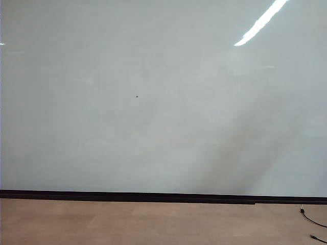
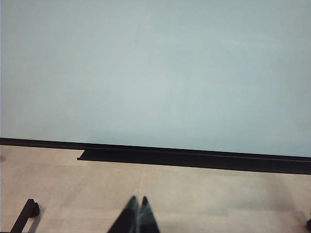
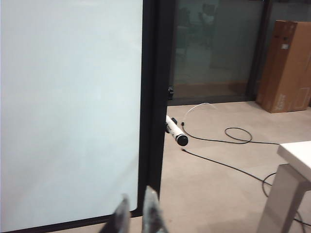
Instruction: Pick up the pen on the shelf to the right of the whiteboard and write the letter A.
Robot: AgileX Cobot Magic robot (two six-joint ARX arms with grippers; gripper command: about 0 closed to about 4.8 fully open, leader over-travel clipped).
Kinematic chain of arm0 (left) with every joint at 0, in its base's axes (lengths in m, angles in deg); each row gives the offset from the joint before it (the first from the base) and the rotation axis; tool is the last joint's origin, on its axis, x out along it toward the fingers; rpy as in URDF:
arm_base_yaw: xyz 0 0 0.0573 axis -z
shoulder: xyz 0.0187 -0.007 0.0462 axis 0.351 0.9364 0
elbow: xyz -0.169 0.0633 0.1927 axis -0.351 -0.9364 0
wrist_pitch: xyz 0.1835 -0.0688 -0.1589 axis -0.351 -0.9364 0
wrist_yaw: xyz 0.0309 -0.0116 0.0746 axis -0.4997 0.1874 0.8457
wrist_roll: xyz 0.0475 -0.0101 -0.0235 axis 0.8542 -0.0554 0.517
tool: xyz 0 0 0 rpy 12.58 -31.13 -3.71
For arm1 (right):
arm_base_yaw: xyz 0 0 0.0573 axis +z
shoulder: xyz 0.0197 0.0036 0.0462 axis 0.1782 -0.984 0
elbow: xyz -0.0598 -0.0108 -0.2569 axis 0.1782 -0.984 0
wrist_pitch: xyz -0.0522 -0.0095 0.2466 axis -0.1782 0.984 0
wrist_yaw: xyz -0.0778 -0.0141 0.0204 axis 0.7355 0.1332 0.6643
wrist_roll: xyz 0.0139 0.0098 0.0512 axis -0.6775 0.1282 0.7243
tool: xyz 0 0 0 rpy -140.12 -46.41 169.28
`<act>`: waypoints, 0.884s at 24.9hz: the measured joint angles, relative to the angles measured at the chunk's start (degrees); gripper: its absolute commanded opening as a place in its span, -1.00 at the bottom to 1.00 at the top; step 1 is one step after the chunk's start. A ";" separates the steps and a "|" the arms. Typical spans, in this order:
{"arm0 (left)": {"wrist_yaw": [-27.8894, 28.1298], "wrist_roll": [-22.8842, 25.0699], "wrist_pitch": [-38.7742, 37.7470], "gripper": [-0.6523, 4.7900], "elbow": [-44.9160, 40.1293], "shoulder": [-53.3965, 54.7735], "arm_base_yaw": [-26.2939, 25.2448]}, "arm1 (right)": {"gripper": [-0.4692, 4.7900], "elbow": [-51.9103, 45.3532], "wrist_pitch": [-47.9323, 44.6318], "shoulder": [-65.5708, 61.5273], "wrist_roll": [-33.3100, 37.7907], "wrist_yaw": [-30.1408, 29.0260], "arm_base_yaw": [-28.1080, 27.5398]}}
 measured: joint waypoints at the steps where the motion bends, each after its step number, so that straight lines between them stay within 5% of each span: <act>1: 0.00 0.00 0.02 -0.78 0.00 0.00 -0.02 | -0.10 0.00 0.00 0.00 -0.33 0.13 0.00; 4: 0.00 0.02 0.00 -0.78 0.00 0.00 -0.02 | 0.23 0.00 0.00 0.00 -0.81 0.83 -0.13; 15: 0.00 0.02 0.00 -0.78 0.00 0.00 0.00 | 0.36 0.00 -4.59 -1.14 -2.56 -1.75 -7.21; 22: 0.00 0.00 0.00 -0.78 0.00 0.00 0.00 | 0.47 1.36 -13.79 -13.35 -2.01 -4.39 -10.08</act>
